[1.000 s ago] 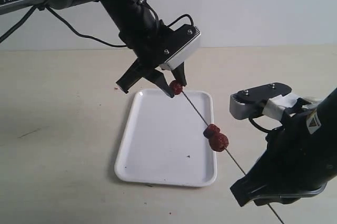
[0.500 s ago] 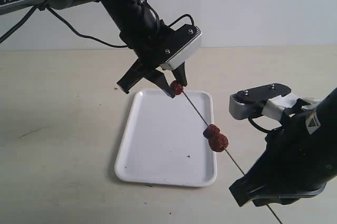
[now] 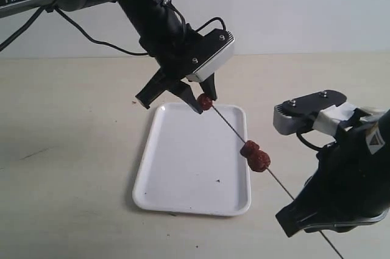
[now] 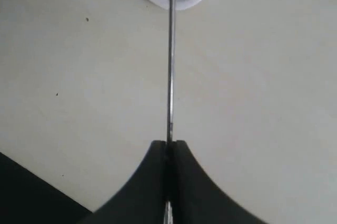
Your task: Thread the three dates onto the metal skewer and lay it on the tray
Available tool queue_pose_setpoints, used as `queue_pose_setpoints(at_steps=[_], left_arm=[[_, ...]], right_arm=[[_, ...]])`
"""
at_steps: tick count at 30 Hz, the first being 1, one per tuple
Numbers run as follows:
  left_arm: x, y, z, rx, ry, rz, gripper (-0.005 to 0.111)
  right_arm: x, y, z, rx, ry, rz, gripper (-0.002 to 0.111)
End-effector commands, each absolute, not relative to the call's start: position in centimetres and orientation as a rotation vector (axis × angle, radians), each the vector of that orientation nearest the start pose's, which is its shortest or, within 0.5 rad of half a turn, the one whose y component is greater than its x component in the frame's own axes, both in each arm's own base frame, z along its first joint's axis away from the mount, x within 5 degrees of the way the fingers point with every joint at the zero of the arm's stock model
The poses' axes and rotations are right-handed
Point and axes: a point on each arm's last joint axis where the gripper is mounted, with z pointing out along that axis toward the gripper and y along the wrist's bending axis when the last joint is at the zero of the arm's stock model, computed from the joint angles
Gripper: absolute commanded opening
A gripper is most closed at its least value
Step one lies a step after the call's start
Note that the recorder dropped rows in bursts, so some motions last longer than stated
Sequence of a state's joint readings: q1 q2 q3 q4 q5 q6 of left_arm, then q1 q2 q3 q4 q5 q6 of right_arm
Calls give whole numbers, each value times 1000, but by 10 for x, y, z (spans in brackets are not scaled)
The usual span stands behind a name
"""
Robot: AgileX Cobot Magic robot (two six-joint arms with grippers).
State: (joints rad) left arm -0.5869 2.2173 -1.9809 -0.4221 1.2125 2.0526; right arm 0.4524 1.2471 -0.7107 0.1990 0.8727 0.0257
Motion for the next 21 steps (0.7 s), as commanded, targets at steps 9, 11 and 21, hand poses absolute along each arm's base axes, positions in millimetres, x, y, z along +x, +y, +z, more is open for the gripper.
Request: queue_pose_setpoints(at_steps=[9,11,21], left_arm=[[371,-292,231,-3386,-1088,307,35],[371,-292,231,-3386,-1088,307,35],[373,-293,232,-3401,-1100,281,35]], right_arm=[[171,98,237,-452,2880,318,0],[170,98,237,-453,2888,319,0],[169,102,238,-476,2881,397,0]])
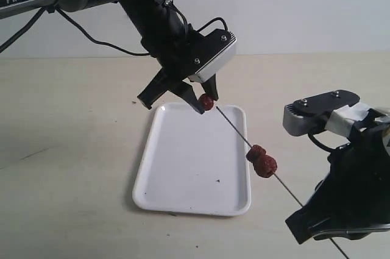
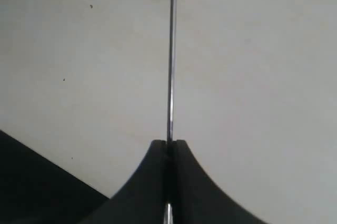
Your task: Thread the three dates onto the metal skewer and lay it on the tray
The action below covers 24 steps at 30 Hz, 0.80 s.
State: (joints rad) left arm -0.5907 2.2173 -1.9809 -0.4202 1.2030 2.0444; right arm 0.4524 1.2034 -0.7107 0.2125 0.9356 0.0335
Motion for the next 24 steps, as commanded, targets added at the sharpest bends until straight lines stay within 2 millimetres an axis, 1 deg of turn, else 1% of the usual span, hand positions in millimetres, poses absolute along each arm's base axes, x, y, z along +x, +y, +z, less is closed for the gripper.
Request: queue_pose_setpoints(at_steps=[1,9,16,24], left_arm=[[373,-293,232,-3401,-1100,281,35],[372,-293,232,-3400,-1101,293,35],[373,-293,232,-3401,-1102,285,35],[372,-293,234,-3405,-1102,288,35]], right_arm=[[169,103,238,-473,2879,399,0],[173,103,238,-465,2840,395,0],[169,101,237,-494,2888,367,0],[172,102,236,-487,2875,368,0]])
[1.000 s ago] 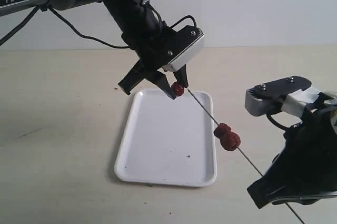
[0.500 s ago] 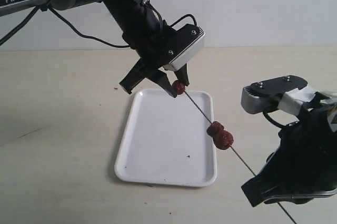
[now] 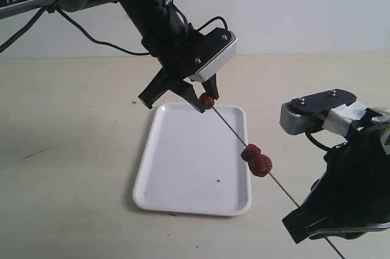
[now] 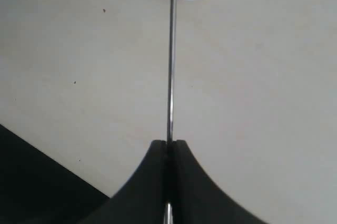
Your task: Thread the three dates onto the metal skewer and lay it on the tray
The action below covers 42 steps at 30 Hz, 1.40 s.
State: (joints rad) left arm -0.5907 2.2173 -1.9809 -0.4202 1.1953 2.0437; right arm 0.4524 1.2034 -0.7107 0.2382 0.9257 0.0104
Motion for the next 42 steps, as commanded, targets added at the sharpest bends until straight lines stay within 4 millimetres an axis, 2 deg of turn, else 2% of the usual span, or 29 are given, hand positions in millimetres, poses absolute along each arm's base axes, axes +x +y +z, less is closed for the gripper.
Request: queue_pose_setpoints(at_steps=[1,6,42], left_arm=[[372,-293,235,-3407,-1102,285,35],[370,-292,241,-3419,-1096,273,35],[373,-290,236,-3405,-1101,268,35]], right_arm=[[173,102,234,-488,2885,365,0],[178,105,228,-481,2891,359,0],[182,106,229,-461,2841,371,0]])
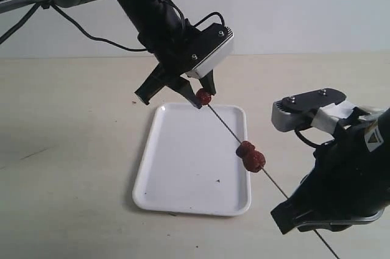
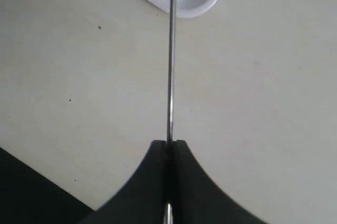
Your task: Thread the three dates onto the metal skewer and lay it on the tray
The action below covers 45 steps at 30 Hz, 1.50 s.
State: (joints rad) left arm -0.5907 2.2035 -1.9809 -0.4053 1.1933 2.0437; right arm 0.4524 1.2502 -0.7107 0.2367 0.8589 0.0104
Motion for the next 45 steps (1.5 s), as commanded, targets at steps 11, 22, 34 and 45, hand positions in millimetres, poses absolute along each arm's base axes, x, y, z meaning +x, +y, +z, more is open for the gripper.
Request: queue_pose_setpoints(at_steps=[11,22,34,45], left_arm=[[375,-291,228,-3389,-1102,267,35],[375,-291,228,-3393,-1109,281,35],[372,-291,236,-3404,-1101,290,35],[365,-297,236,-3403,-1067,329,35]], right_arm=[[180,105,229,-471,2866,365,0],[181,106,229,-468,2856,364,0],[189,109,221,-457,2856,356,0],[204,116,247,-453,2749,383,0]])
